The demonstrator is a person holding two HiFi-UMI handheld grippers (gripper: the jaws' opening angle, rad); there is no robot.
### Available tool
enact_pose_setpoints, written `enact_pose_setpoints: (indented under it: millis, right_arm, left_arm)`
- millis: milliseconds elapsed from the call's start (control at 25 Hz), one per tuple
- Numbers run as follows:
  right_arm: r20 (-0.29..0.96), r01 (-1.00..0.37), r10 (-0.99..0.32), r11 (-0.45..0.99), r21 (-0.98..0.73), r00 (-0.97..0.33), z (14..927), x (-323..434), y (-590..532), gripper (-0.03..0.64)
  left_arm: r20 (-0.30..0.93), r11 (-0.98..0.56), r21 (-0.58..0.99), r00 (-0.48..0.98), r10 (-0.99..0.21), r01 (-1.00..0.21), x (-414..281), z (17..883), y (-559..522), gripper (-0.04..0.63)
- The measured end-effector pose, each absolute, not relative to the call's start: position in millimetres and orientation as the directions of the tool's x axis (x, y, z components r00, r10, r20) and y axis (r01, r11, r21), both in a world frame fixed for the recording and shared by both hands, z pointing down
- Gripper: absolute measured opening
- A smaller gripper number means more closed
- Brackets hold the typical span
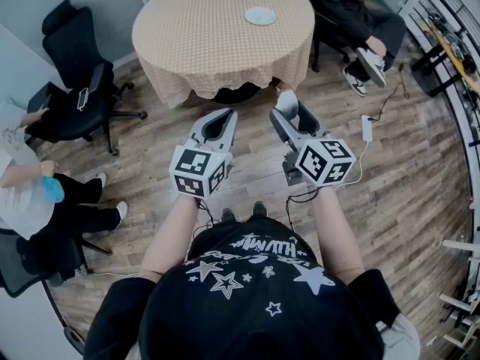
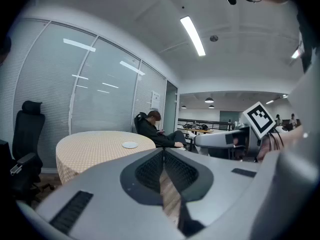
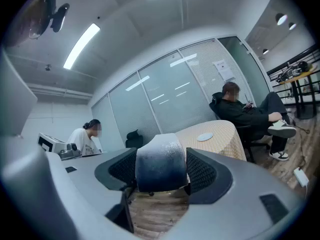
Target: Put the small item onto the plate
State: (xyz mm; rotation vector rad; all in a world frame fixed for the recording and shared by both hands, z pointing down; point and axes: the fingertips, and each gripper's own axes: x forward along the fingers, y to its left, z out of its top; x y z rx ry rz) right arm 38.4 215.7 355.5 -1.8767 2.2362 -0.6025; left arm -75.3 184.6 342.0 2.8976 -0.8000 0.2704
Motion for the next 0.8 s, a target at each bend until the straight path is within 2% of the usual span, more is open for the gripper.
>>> enact_pose_setpoints:
  millis: [640, 800]
  right_arm:
    - [0.158, -0.922, -0.956, 0.183, -0.342, -0.248, 362.6, 33.3, 214.5, 0.311]
    - [0.129, -0.912, -0.954, 0.212, -0.351, -0.271, 360.7, 39.0, 211.5, 0.311]
  left_arm:
    - [0.208, -0.823, 0.067, 0.815, -0.541, -0.564, -75.4, 346.7, 186.0, 0.017]
    - [0.212, -0.807, 0.062, 0.798, -0.565, -0.587, -71.6, 348.6, 186.1, 0.017]
